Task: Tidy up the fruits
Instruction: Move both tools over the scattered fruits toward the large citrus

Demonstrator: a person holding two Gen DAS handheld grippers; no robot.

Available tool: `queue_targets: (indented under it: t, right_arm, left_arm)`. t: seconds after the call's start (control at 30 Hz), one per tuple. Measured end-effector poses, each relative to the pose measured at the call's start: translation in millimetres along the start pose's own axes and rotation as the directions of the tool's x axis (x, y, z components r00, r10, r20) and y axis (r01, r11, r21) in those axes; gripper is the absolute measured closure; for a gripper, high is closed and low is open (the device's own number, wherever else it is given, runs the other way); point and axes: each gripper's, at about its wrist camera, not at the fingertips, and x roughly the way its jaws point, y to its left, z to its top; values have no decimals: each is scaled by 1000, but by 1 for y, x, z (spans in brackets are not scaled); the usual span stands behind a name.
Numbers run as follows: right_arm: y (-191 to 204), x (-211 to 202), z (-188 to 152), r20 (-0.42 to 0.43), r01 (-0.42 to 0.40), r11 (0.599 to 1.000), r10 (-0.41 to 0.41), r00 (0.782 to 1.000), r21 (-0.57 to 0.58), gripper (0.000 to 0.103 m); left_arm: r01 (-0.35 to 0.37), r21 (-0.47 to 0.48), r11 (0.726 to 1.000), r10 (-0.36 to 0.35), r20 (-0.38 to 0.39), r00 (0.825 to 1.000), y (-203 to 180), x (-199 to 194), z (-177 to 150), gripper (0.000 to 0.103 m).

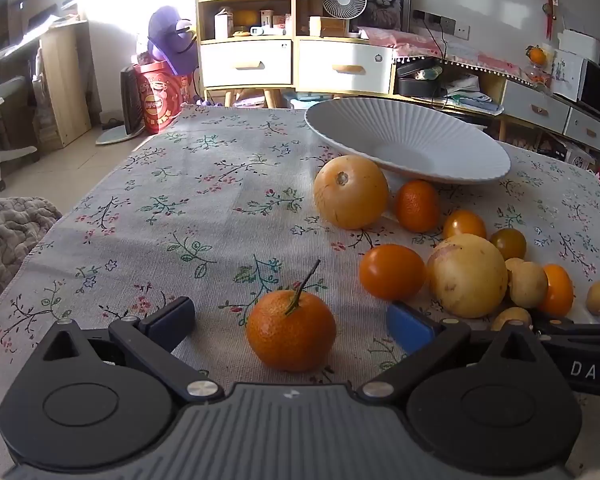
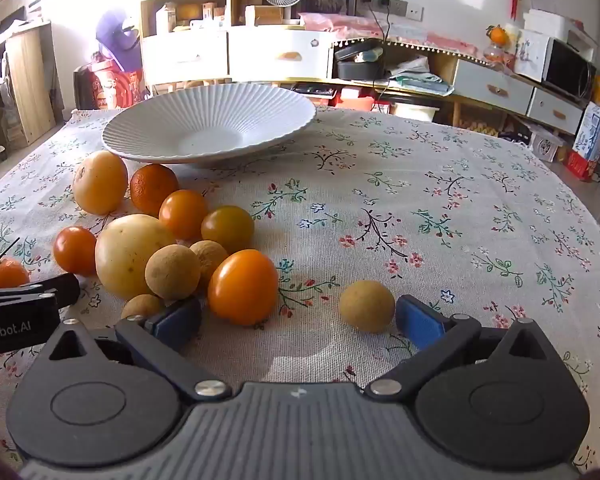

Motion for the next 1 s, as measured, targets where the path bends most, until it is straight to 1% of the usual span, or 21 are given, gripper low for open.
queue_targets:
  t: [0.07,0.13,0.2,0.27,0.33,0.37,0.4,0.43,0.47,0.53,0.6,0.73,0.87,1.0]
  right_arm:
    - [0,-1,0,0,-4,1000,4,1000,3,0]
    - [4,-1,1,0,0,1000,0,1000,-8,0]
    - [7,-2,6,-17,13,999,-13,1000,-44,0]
    - [8,-4,12,-51,13,999,-16,999,-48,1]
    - [10,-12,20,-86,9,998,-14,996,-61,7]
    - [11,-16,22,-92,14,997,-20,996,-70,7]
    - [15,-26,27,-97,24,996,-32,995,-88,7]
    - [16,-31,30,-95,19,996,-28,995,-92,5]
    - [15,-35,32,-95,2,996,-11,995,-90,2]
    - [12,-39,39,-127,-23,997,14,992,-73,1]
    - [10,-43,40,-144,-37,997,26,989,-74,1]
    - [5,-49,44,-171,-38,996,23,985,-86,1]
    - [4,-51,45,-198,-33,995,14,980,-93,1]
    - [3,-49,47,-215,-34,995,14,976,-90,1]
  left_arm:
    - [0,9,1000,0,-1,1000,-3,-1,0,7]
    - [18,30,999,-18,-11,1000,-5,-2,1,7]
    - [49,41,998,-47,-48,998,-7,-4,6,7]
    - [56,42,998,-51,-95,994,-13,-8,11,7]
    - [79,43,996,-73,-126,989,0,-3,9,7]
    - [77,52,996,-68,-142,987,-1,-5,10,7]
    - [72,59,996,-61,-159,985,-1,-6,10,7]
    - [66,68,996,-53,-180,982,-2,-8,10,7]
    - [61,75,995,-45,-200,979,-4,-14,9,7]
    - [62,87,994,-41,-221,975,-6,-22,7,7]
    - [65,101,993,-41,-225,974,-7,-28,10,7]
    - [61,115,991,-35,-214,976,-11,-36,17,7]
    - [66,113,991,-39,-220,975,-12,-42,25,7]
    - [51,128,990,-22,-219,975,-12,-43,26,7]
